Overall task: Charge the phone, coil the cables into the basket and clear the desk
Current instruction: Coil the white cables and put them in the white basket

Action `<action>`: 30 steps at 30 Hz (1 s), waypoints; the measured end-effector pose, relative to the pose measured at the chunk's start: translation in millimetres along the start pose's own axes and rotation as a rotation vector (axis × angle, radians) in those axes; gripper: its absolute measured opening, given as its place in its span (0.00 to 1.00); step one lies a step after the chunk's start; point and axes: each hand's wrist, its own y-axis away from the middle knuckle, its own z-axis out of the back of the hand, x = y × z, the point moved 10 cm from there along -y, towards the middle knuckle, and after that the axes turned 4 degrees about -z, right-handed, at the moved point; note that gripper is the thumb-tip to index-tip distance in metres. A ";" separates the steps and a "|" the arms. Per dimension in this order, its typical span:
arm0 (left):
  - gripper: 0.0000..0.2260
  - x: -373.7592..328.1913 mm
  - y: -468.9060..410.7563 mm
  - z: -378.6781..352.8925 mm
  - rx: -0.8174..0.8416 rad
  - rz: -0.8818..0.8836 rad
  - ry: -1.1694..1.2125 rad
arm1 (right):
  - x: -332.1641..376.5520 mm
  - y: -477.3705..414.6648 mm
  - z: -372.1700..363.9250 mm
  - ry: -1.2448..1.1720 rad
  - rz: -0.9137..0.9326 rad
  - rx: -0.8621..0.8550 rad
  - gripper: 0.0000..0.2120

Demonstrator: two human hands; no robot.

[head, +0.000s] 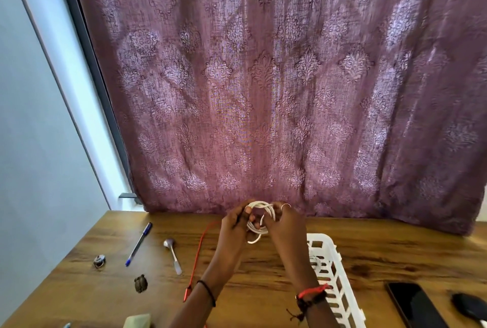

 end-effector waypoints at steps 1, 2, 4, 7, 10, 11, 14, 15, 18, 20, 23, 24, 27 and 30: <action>0.10 3.0 0.6 0.8 -0.004 0.021 0.021 | -1.6 1.0 1.8 -0.010 -0.014 -0.008 0.15; 0.10 6.7 1.1 0.4 0.000 0.045 0.049 | -3.7 2.5 3.2 -0.025 -0.029 -0.018 0.14; 0.10 14.8 0.4 -2.5 0.010 0.113 0.137 | -6.1 3.7 3.7 -0.053 -0.048 -0.018 0.13; 0.09 21.2 1.0 -3.6 0.018 0.182 0.154 | -10.8 3.1 3.5 -0.146 -0.061 -0.007 0.11; 0.10 21.9 4.8 -4.0 0.085 0.171 -0.019 | -14.2 3.4 6.2 -0.269 -0.072 -0.012 0.07; 0.11 21.6 5.8 -4.6 0.109 0.162 -0.073 | -15.0 4.0 5.7 -0.304 -0.076 -0.004 0.06; 0.10 19.1 4.8 -4.8 0.142 0.133 -0.154 | -16.3 4.2 3.5 -0.412 -0.079 0.021 0.05; 0.10 18.0 3.9 -4.4 0.138 0.127 -0.174 | -16.7 4.2 2.5 -0.454 -0.078 0.035 0.07; 0.10 17.0 1.8 0.4 0.094 0.120 -0.227 | -17.7 5.4 0.4 -0.544 -0.085 0.070 0.12; 0.09 13.6 0.8 3.2 0.074 0.105 -0.299 | -18.4 6.1 -2.6 -0.577 -0.098 0.092 0.13; 0.10 -3.9 -6.5 7.0 0.043 -0.058 -0.563 | -22.9 5.2 -8.4 -0.652 -0.159 0.142 0.13; 0.10 -11.8 -6.6 5.2 0.035 -0.133 -0.668 | -24.7 4.6 -10.0 -0.680 -0.188 0.162 0.13; 0.10 -22.9 -2.4 -1.3 0.018 -0.255 -0.738 | -26.7 4.7 -14.3 -0.804 -0.261 0.237 0.14; 0.09 -25.0 -0.7 -4.7 0.004 -0.304 -0.761 | -21.1 7.2 -20.0 -1.014 -0.302 0.357 0.16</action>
